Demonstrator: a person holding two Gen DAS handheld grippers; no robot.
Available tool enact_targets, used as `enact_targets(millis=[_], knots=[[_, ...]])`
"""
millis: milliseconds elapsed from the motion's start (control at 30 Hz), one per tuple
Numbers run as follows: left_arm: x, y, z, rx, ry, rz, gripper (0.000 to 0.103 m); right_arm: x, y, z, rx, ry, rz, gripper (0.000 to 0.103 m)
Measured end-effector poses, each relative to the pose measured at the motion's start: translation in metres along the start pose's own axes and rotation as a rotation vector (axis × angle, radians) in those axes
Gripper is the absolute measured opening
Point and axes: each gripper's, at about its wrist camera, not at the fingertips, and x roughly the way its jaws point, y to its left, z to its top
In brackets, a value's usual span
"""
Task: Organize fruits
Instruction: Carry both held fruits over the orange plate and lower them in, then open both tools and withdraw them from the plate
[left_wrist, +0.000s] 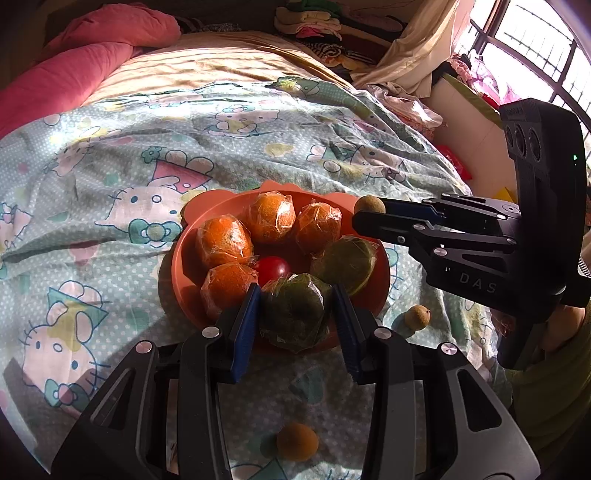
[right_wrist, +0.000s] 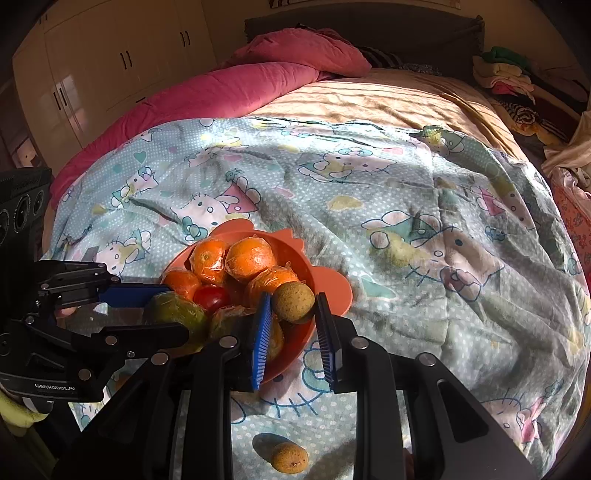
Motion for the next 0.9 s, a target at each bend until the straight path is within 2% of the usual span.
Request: enact_targets(millis=[567, 900], knots=[[0.003, 0.004, -0.001, -0.006, -0.003, 0.006, 0.032, 0.003, 0.001, 0.002, 0.006, 0.007, 0.007, 0.023], [0.003, 0.004, -0.001, -0.004, -0.003, 0.007, 0.032, -0.006, 0.0, -0.001, 0.01, -0.012, -0.005, 0.036]])
